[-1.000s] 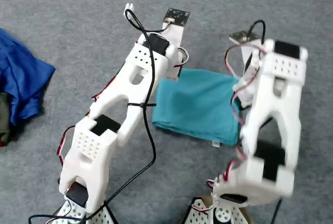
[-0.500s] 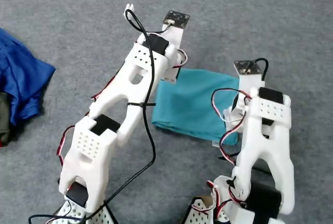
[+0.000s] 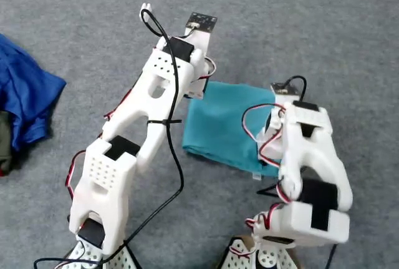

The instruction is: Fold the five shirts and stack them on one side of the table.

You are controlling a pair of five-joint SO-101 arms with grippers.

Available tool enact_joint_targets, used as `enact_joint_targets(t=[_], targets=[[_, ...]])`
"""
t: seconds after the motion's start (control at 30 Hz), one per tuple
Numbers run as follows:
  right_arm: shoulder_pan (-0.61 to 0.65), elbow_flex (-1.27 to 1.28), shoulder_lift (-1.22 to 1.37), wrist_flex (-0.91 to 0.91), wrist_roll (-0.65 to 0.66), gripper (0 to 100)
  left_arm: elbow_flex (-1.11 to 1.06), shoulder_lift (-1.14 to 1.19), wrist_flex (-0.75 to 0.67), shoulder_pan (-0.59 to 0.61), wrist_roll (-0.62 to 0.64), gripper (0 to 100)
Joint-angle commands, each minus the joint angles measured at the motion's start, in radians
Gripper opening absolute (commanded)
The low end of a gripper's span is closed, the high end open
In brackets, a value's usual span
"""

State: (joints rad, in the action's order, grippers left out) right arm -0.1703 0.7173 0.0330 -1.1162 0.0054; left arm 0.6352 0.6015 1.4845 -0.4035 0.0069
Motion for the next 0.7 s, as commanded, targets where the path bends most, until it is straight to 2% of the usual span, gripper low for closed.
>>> enact_joint_targets(t=[0.0, 0.2, 0.57, 0.67], targets=[[0.010, -0.056, 0.067, -0.006, -0.003, 21.7, 0.058, -0.019, 0.006, 0.011, -0.006, 2], [0.005, -0.061, 0.085, -0.011, -0.003, 8.1, 0.058, -0.019, 0.008, 0.011, -0.006, 2], [0.001, -0.062, 0.084, -0.020, 0.002, 3.5, 0.058, -0.021, 0.014, 0.011, -0.006, 2], [-0.001, -0.088, 0.084, -0.051, 0.054, 0.4, 0.060, -0.021, 0.028, 0.011, -0.006, 2]])
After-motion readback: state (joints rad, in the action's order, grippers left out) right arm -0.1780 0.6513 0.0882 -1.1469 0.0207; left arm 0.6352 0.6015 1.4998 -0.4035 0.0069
